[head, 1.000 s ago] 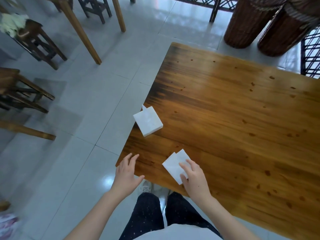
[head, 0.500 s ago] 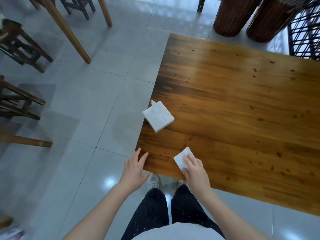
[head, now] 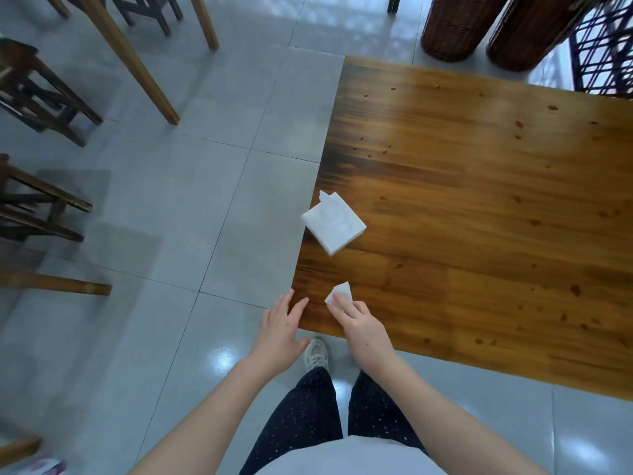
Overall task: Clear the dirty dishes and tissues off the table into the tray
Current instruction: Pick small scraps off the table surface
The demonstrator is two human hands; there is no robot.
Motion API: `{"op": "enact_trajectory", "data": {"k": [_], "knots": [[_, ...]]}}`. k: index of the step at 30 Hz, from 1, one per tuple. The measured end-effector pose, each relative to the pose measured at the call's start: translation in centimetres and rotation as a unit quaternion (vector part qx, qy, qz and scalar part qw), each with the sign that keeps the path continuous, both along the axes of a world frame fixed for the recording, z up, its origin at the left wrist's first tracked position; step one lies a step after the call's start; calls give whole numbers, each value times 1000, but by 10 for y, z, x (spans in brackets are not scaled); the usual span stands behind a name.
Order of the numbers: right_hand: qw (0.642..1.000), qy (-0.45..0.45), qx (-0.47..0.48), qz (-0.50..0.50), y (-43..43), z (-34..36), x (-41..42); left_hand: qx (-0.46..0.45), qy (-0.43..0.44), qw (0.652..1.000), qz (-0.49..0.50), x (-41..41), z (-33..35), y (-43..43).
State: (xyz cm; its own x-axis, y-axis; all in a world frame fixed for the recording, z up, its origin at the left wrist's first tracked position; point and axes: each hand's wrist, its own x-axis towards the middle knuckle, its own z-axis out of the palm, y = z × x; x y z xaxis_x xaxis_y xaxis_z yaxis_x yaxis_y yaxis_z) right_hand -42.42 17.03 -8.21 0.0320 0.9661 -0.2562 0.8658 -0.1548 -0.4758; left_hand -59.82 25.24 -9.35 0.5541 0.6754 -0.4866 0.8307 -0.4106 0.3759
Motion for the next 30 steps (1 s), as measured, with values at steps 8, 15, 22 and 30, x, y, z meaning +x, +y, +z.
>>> {"op": "enact_trajectory", "data": {"k": [8, 15, 22, 30], "knots": [[1000, -2, 12, 4, -4, -1, 13, -12, -19, 1000, -4, -2, -1, 5], [991, -8, 11, -132, -23, -3, 47, -8, -34, 999, -26, 13, 3, 14], [958, 39, 6, -282, -14, -6, 30, 2, -34, 999, -8, 13, 7, 21], [986, 57, 17, -154, 10, -12, -6, 31, -30, 998, 35, 3, 13, 22]]}}
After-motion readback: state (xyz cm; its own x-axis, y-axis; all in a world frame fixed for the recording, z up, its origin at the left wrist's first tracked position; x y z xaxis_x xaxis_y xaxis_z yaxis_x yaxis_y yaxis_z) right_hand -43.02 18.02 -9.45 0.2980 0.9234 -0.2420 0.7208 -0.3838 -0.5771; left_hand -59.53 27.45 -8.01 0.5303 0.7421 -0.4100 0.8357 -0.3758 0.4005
